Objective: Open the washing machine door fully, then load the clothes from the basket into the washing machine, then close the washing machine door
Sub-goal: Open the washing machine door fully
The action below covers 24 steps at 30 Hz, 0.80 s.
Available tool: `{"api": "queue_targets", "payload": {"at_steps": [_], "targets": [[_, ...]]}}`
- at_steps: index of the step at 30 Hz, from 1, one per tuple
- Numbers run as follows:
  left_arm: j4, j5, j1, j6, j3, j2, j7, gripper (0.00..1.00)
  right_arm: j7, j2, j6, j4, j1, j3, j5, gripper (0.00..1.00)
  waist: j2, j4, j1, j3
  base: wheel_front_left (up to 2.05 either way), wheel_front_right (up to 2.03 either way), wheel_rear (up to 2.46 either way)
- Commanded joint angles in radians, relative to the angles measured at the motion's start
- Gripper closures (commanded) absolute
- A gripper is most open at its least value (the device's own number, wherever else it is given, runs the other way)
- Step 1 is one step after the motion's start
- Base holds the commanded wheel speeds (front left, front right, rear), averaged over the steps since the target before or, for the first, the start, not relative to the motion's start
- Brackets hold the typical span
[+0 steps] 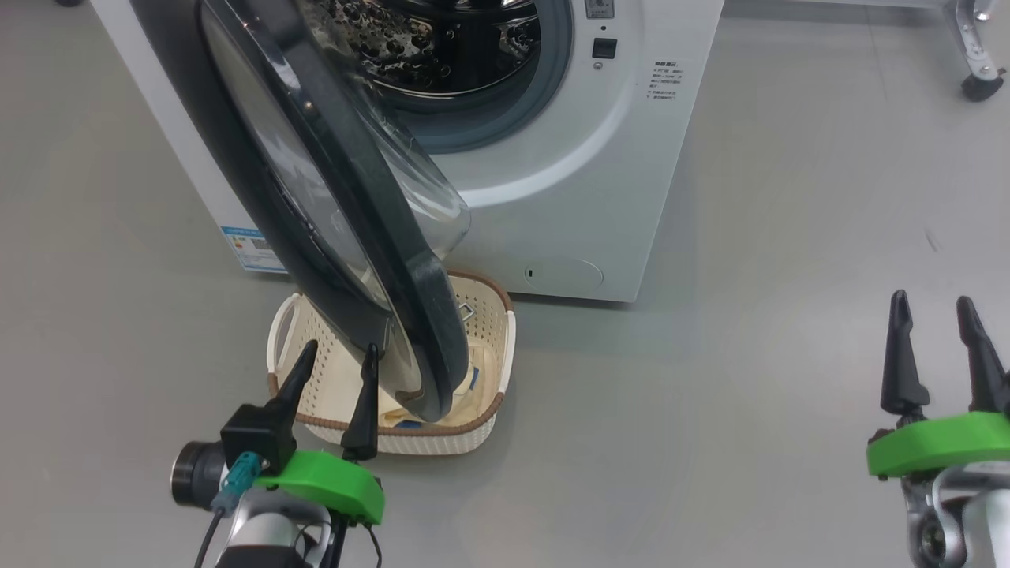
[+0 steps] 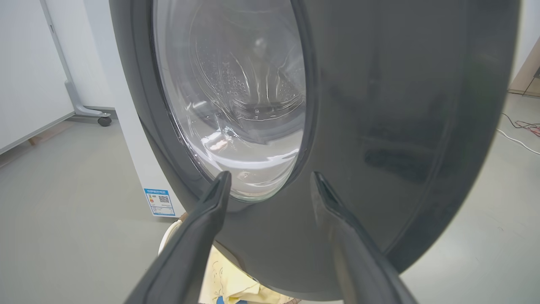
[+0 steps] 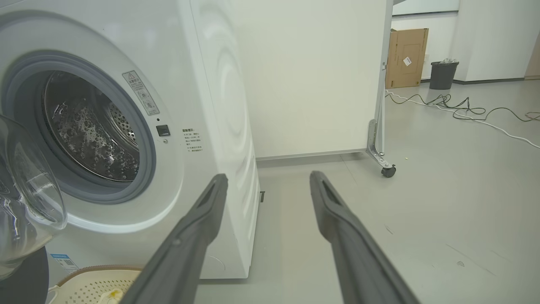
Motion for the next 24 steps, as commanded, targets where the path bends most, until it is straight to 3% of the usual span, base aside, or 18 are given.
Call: {"api": "queue_targets", "payload": {"at_steps": [1, 9, 24], "targets": [[-0.029, 0.008, -0.023, -0.004, 0.035, 0.016, -0.011, 0.00, -0.001, 0.000, 0.000, -0.047, -0.001, 0.015, -0.016, 0.00, 0.0000, 0.000, 0.0001, 0.001, 0.00, 0.00, 0.00], [-0.028, 0.012, -0.015, -0.006, 0.040, 0.017, -0.011, 0.00, 0.014, 0.022, 0.000, -0.115, 0.093, 0.045, -0.063, 0.00, 0.0000, -0.006, 0.0001, -0.003, 0.00, 0.00, 0.00], [-0.030, 0.012, -0.005, -0.010, 0.048, 0.015, -0.011, 0.00, 0.024, 0.023, 0.000, -0.149, 0.148, 0.064, -0.041, 0.00, 0.0000, -0.005, 0.0001, -0.007, 0.00, 0.00, 0.00]]}}
